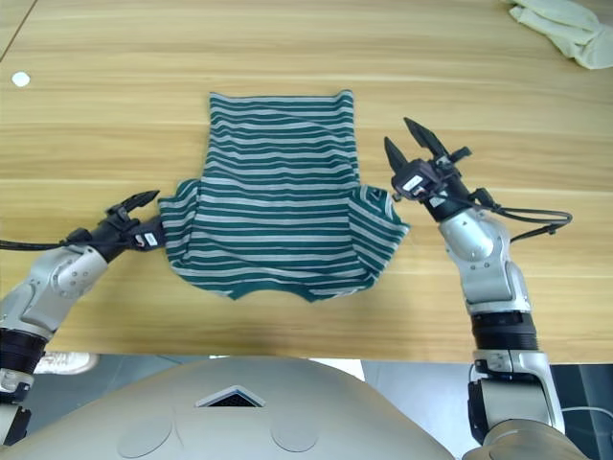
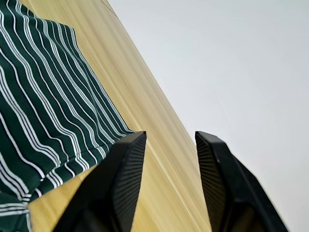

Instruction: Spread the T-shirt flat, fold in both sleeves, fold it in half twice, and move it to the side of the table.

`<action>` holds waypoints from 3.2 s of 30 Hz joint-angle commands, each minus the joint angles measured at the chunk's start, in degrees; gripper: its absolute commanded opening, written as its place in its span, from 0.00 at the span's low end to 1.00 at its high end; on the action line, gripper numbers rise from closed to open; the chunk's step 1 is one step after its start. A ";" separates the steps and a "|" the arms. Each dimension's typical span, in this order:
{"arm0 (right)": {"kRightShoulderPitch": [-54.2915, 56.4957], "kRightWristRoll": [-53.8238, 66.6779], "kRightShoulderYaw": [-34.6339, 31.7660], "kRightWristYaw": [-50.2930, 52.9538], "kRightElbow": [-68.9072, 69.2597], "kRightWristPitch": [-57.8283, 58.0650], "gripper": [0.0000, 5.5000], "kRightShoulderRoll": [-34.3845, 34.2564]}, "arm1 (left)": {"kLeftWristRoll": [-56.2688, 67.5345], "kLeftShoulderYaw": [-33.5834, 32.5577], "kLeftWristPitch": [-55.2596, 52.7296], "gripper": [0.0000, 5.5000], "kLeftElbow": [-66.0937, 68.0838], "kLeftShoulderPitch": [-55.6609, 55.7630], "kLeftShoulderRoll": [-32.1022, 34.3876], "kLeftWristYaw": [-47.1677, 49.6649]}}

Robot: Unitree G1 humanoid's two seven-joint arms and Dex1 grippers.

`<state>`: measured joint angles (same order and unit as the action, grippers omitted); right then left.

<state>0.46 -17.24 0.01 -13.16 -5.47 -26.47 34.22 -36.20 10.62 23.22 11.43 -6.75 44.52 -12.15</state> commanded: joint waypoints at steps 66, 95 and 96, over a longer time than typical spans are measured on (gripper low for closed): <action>-0.49 -1.54 2.72 1.54 -5.99 -1.41 0.34 0.47 | 4.47 9.95 12.14 0.28 5.09 0.01 -11.05 3.92; -23.72 -22.88 3.40 -0.76 -1.52 -4.88 0.34 20.58 | 29.89 4.94 20.47 0.54 -20.41 -13.03 -10.08 -5.40; -22.45 -23.52 4.43 -0.56 -1.98 -4.73 0.34 20.09 | 30.91 5.05 20.56 0.54 -20.93 -13.26 -10.20 -6.09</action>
<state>-22.13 -37.71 0.37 -11.72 -6.01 -31.34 55.14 -7.42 15.31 43.45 -7.84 -19.82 33.77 -16.61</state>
